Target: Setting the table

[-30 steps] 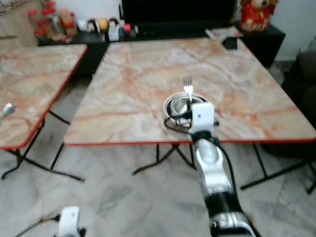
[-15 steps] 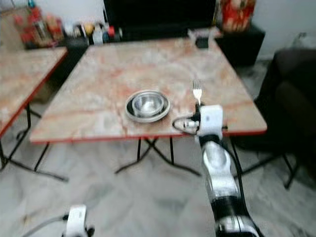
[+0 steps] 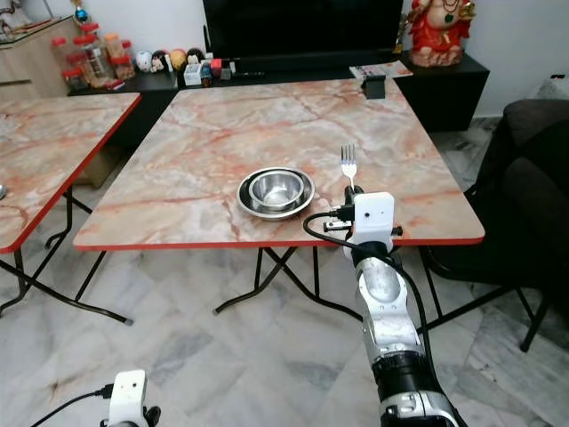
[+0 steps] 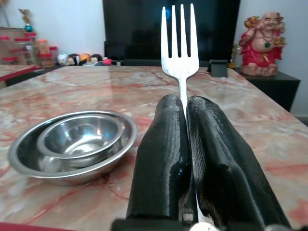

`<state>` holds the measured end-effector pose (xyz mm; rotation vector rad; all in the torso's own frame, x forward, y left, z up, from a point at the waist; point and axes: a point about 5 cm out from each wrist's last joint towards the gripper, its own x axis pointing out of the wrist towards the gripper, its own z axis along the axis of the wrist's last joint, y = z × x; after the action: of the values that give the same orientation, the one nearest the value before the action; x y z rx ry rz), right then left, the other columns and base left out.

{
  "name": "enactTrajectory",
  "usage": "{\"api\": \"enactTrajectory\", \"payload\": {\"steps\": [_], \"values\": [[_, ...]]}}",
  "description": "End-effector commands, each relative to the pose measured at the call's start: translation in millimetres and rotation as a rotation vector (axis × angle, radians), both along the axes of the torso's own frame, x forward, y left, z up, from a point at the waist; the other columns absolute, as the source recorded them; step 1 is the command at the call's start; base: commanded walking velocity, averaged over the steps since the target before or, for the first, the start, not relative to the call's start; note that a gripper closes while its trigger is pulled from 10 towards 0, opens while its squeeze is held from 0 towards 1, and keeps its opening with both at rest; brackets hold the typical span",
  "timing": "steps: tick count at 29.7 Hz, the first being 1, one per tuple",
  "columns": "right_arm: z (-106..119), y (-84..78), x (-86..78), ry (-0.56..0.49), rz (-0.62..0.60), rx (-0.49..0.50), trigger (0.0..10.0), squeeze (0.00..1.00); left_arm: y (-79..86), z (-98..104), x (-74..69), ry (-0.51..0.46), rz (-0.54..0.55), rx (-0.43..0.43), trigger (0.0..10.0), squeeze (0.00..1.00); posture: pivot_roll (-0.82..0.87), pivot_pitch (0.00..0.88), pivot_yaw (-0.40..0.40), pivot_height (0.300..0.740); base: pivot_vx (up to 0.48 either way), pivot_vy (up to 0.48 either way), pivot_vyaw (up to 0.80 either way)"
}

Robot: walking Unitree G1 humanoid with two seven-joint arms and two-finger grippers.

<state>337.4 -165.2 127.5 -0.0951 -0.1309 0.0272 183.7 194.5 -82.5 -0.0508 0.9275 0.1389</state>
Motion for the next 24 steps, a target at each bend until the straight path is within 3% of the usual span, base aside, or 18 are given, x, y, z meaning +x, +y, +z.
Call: {"api": "enactTrajectory", "payload": {"steps": [1,6,24], "values": [[5.9,4.4,2.8,-0.011,0.011,0.009,10.0,0.00,3.2,1.6,2.2,-0.011,0.011,0.002,10.0,0.00,-0.23,0.000,0.075,0.740,0.334,0.000,0.00],[5.2,4.2,4.2,0.002,0.010,0.004,10.0,0.00,3.3,1.9,2.4,-0.015,0.010,0.001,10.0,0.00,-0.23,0.000,0.075,0.740,0.339,0.000,-0.59],[3.1,7.6,3.0,0.002,0.022,-0.011,10.0,0.00,3.7,2.8,4.4,-0.017,0.000,0.008,10.0,0.00,-0.22,0.000,0.075,0.740,0.350,0.000,0.00]]}}
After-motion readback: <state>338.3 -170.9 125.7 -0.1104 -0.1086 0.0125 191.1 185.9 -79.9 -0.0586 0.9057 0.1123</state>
